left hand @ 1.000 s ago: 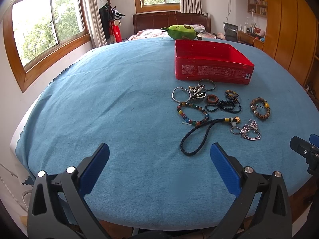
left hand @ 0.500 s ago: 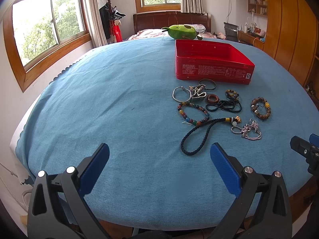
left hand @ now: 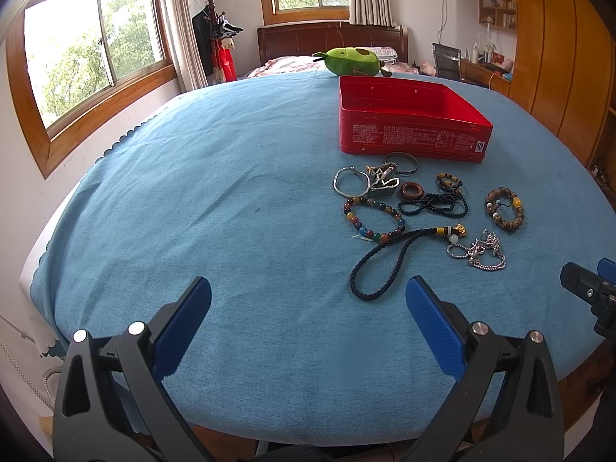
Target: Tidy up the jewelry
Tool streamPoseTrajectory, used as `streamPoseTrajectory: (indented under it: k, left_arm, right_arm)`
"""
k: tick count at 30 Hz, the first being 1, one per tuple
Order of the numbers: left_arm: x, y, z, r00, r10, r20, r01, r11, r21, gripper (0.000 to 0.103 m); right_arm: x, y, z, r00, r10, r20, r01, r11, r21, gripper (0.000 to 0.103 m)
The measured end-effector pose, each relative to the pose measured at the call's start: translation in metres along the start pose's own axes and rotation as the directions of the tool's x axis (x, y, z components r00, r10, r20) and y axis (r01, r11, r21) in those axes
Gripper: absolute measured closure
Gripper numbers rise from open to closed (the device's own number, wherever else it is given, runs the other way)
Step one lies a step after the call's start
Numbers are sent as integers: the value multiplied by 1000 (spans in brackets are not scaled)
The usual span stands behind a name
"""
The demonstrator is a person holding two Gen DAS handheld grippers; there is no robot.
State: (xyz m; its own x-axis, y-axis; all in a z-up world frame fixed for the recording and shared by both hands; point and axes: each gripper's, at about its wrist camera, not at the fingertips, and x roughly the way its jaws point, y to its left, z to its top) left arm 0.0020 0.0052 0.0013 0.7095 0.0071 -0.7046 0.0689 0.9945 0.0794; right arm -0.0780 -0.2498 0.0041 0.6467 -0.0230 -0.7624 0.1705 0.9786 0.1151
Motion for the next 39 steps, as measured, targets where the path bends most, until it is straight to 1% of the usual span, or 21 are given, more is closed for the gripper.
streamPoseTrajectory:
  k: [17, 20, 21, 23, 24, 25, 27, 29, 31, 33, 35, 36, 38, 39]
  left_arm:
    - [3, 3, -4, 1000, 8, -11, -8, 1000, 2, 3]
    - [11, 6, -3, 999, 4, -41, -5, 1000, -9, 3]
    - [17, 10, -1, 998, -16, -67, 15, 1000, -18, 3]
    - [33, 19, 3, 990, -64, -124, 60, 997, -38, 3]
    - [37, 22, 4, 987, -68, -143, 62, 997, -45, 3]
    - [47, 29, 9, 981, -82, -178, 70, 995, -69, 3]
    - [59, 39, 18, 970, -130, -207, 108, 988, -113, 3]
    - [70, 45, 28, 961, -159, -227, 131, 982, -134, 3]
    - [86, 46, 43, 953, -160, -259, 129, 983, -132, 3]
    - [105, 44, 61, 942, -178, -284, 147, 981, -127, 4]
    - [122, 39, 78, 936, -178, -305, 149, 982, -117, 4]
    - [128, 37, 85, 935, -172, -310, 146, 984, -104, 5]
    - [139, 33, 95, 930, -177, -321, 161, 984, -78, 8]
    - [145, 29, 100, 927, -182, -328, 171, 983, -62, 8]
  right_arm:
    - [6, 1, 1, 1000, 3, -4, -3, 1000, -8, 4]
    - [9, 0, 5, 1000, 6, -7, -7, 999, -34, 4]
    - [11, -2, 7, 1000, 13, -14, -14, 999, -41, 4]
    - [16, -10, 14, 999, 34, -40, -36, 999, -32, 4]
    - [19, -16, 18, 997, 59, -57, -60, 998, -13, 4]
    - [21, -20, 22, 994, 82, -68, -82, 997, 1, 4]
    - [27, -28, 32, 988, 126, -90, -125, 992, 25, 4]
    - [37, -35, 44, 979, 166, -121, -162, 986, 43, 4]
    - [44, -37, 53, 972, 189, -139, -185, 982, 42, 4]
    - [52, -36, 65, 966, 202, -158, -200, 979, 28, 5]
    - [60, -36, 75, 962, 217, -165, -218, 976, 17, 8]
    - [65, -36, 82, 960, 217, -176, -218, 976, 12, 10]
    - [76, -40, 92, 959, 209, -192, -210, 978, 15, 14]
    - [82, -42, 96, 957, 208, -201, -208, 978, 19, 17]
